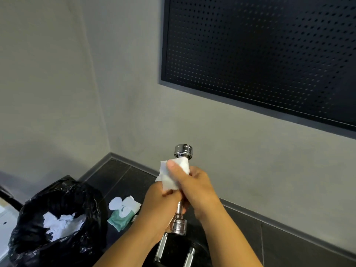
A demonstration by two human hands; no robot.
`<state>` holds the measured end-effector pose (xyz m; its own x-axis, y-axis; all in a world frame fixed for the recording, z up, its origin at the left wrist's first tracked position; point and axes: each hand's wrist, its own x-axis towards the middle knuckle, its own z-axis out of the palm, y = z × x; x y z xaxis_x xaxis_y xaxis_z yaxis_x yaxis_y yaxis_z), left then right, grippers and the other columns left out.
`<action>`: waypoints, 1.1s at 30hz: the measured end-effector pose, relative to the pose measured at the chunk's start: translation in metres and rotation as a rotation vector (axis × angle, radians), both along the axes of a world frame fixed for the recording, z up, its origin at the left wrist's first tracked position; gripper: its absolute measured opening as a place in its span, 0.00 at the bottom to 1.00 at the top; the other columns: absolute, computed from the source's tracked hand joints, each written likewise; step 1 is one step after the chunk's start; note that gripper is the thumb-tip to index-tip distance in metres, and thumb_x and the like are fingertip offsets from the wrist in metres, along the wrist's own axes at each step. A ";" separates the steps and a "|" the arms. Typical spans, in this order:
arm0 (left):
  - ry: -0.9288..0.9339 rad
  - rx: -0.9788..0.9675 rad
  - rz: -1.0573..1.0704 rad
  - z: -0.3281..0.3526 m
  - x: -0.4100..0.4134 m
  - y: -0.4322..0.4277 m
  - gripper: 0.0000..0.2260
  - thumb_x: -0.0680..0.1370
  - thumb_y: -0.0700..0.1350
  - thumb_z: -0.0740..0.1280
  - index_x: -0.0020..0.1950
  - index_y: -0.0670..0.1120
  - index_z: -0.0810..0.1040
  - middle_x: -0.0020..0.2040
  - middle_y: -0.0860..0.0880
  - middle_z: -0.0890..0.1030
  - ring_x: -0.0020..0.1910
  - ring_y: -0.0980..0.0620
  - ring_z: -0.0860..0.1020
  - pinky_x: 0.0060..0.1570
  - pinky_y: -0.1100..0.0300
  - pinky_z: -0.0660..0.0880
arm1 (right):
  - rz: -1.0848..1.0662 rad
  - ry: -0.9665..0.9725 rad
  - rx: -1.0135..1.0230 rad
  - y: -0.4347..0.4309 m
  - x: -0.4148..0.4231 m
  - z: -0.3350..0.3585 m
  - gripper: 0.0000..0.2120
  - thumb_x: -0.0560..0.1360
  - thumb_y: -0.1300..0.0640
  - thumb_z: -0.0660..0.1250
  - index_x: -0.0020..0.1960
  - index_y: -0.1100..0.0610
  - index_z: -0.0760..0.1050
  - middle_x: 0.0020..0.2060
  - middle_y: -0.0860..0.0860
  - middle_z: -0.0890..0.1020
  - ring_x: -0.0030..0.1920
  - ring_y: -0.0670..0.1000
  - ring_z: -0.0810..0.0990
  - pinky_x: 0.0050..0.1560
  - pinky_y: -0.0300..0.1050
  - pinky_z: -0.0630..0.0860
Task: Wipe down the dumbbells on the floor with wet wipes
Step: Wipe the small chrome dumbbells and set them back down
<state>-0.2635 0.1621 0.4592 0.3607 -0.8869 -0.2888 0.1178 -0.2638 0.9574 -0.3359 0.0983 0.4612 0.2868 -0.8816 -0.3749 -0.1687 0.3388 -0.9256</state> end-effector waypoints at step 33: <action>0.602 -0.205 -0.301 0.041 0.011 -0.003 0.14 0.73 0.43 0.71 0.53 0.34 0.79 0.40 0.40 0.81 0.34 0.51 0.78 0.30 0.63 0.76 | 0.072 -0.841 0.232 -0.022 -0.007 0.070 0.13 0.70 0.47 0.68 0.37 0.55 0.69 0.19 0.47 0.67 0.18 0.43 0.68 0.33 0.40 0.78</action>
